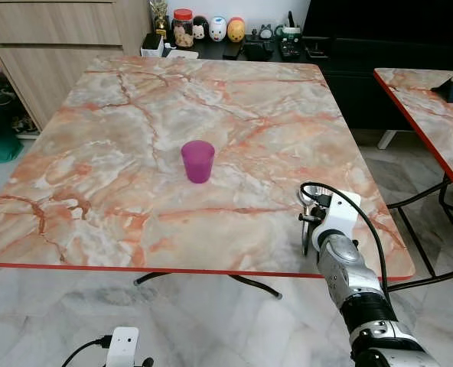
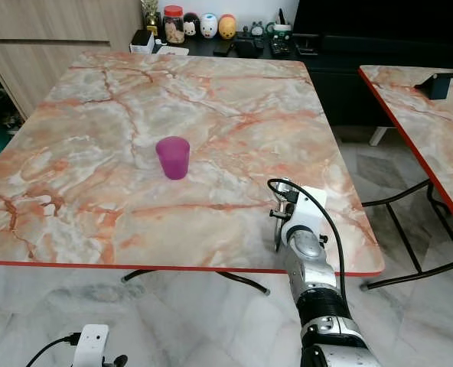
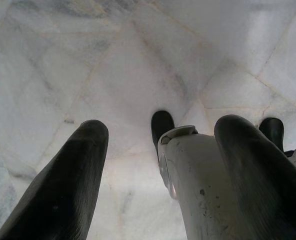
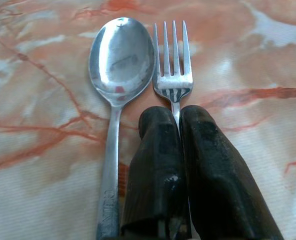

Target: Setting the table

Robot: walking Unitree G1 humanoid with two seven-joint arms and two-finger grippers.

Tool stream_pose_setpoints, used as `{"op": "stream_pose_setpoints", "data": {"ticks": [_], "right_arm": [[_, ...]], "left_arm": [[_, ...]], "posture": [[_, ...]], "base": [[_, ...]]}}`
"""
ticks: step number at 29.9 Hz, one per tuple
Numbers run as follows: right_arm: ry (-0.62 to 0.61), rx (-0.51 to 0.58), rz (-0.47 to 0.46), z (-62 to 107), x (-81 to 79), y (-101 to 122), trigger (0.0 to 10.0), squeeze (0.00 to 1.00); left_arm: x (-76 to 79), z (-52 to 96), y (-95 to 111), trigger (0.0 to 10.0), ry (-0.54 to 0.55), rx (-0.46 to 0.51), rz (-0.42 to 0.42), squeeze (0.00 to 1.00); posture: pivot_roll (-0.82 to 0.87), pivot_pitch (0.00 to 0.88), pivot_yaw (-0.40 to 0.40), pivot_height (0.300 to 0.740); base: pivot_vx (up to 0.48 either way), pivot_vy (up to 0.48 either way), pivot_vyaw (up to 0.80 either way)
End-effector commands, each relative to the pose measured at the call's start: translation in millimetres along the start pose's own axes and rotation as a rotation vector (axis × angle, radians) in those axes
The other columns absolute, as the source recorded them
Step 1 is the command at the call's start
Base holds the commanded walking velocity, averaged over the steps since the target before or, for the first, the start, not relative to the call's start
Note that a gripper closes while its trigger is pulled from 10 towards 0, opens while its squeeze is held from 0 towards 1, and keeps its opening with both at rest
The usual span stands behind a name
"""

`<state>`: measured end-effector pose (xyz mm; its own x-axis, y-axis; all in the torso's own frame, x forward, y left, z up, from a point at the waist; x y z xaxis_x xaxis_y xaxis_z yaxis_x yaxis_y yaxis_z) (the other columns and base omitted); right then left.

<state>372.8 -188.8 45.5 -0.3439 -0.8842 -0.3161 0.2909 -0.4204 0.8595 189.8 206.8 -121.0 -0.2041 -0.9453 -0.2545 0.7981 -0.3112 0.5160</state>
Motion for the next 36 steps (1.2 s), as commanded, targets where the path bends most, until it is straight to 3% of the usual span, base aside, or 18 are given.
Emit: {"op": "stream_pose_setpoints", "data": {"ticks": [1,4,5,7,8,17,21,26,36], "right_arm": [[-0.077,-0.012,-0.004,0.2,16.6,-5,0.0,0.0],[-0.111,0.009,-0.002,1.3,21.4,-2,0.0,0.0],[-0.123,0.02,0.01,1.8,23.0,0,6.4,0.0],[-0.137,0.034,0.027,2.6,24.9,2,6.4,0.0],[-0.144,0.043,0.028,3.3,25.8,3,10.0,0.0],[-0.122,0.154,0.075,12.9,22.4,22,10.0,0.0],[0.076,0.347,0.126,25.0,-11.1,51,10.0,0.0],[0.24,0.479,0.144,41.3,-38.9,70,10.0,0.0],[0.306,0.518,0.205,50.0,-48.0,71,10.0,0.0]], "left_arm": [[5.3,1.2,-7,10.0,-0.017,-0.022,-0.001,0.0],[5.3,1.1,-7,10.0,-0.017,-0.021,0.0,0.0],[5.4,1.1,-7,10.0,-0.017,-0.021,0.001,0.0],[5.4,1.1,-7,10.0,-0.017,-0.021,0.001,0.0],[5.5,1.1,-7,10.0,-0.018,-0.02,0.001,0.0],[6.1,1.1,-7,10.0,-0.021,-0.02,0.0,0.0],[6.7,1.1,-7,10.0,-0.023,-0.02,-0.009,0.0],[-1.3,0.9,-5,10.0,0.015,-0.015,0.004,0.0],[-3.7,1.6,-9,10.0,0.02,-0.021,-0.01,0.0]], "posture": [[-0.02,0.058,-0.055,0.74],[-0.02,0.058,-0.055,0.74],[-0.02,0.058,-0.055,0.74],[-0.02,0.057,-0.056,0.74],[-0.02,0.057,-0.056,0.74],[-0.02,0.052,-0.059,0.74],[-0.03,0.042,-0.059,0.74],[-0.02,0.033,-0.061,0.74],[-0.02,0.019,-0.055,0.74]], "base": [[0.0,0.0,0.0],[0.0,0.0,0.0],[0.0,0.0,0.0],[0.0,0.0,0.0],[0.0,0.0,0.0],[0.0,0.0,0.0],[0.0,0.0,0.0],[0.0,0.0,0.0],[0.0,0.0,0.0]]}}
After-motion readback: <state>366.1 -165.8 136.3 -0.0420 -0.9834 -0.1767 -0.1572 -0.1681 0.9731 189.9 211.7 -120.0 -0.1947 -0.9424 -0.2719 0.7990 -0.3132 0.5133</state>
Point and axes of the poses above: a point about 5 cm out from each wrist's last joint towards the gripper, its own z axis pointing back from the gripper into the wrist, its own y axis along the axis of the wrist's last joint, x = y × z, the point moved 4 cm from there along -z, pointing out of the wrist towards the gripper, and after that the axes turned 15 degrees about -z, right-handed, at the moved point
